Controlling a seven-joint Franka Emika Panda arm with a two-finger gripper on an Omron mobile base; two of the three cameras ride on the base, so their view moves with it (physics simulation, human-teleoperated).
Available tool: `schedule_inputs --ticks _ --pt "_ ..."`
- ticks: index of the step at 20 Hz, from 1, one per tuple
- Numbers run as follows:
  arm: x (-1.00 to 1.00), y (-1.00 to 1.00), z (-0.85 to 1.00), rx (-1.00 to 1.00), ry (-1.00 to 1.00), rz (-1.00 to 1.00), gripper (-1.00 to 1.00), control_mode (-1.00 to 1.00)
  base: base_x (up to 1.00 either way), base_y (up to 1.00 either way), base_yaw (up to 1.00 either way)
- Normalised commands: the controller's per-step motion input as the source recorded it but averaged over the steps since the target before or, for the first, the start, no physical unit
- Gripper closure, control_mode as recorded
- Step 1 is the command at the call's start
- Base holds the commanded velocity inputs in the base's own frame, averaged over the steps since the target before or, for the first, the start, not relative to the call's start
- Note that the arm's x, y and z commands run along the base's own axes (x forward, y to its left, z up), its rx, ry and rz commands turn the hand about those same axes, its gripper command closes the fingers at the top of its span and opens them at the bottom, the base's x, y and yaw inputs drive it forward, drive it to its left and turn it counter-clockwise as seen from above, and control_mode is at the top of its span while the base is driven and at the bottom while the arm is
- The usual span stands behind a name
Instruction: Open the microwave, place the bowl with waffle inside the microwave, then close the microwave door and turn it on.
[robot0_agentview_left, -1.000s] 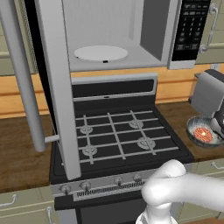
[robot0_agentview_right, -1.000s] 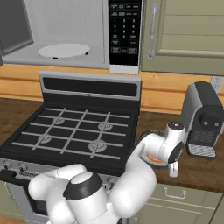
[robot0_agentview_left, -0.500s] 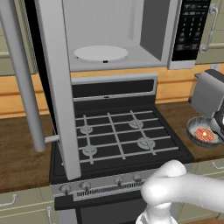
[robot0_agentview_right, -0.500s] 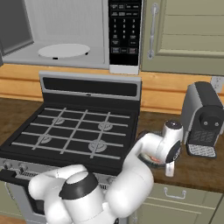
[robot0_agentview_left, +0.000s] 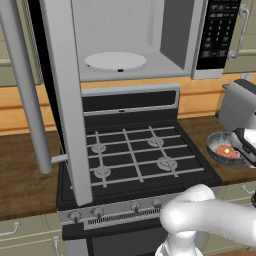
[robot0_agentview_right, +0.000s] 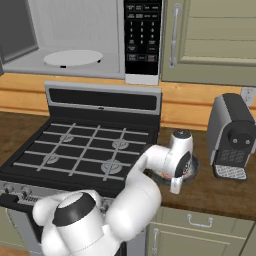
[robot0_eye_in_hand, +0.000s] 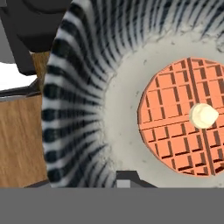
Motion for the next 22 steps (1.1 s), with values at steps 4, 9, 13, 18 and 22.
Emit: schedule_inputs --ticks 4,9,13,18,22 --pt "-0.4 0.11 0.89 -0.03 -0.28 -0.11 1.0 -1.0 0.0 0.0 0.0" --pt "-0.98 0.19 1.0 0.0 -0.33 -0.06 1.0 -1.0 0.0 0.0 0.0" --pt "-1.0 0.61 0.91 -0.01 -0.11 -0.01 1.0 -1.0 0.0 0.0 0.0" --pt "-0.98 0.78 0.89 -0.03 -0.11 0.0 1.0 -1.0 0.0 0.0 0.0" --pt "-0.85 0.84 1.0 -0.05 -0.07 0.03 1.0 -1.0 0.0 0.0 0.0"
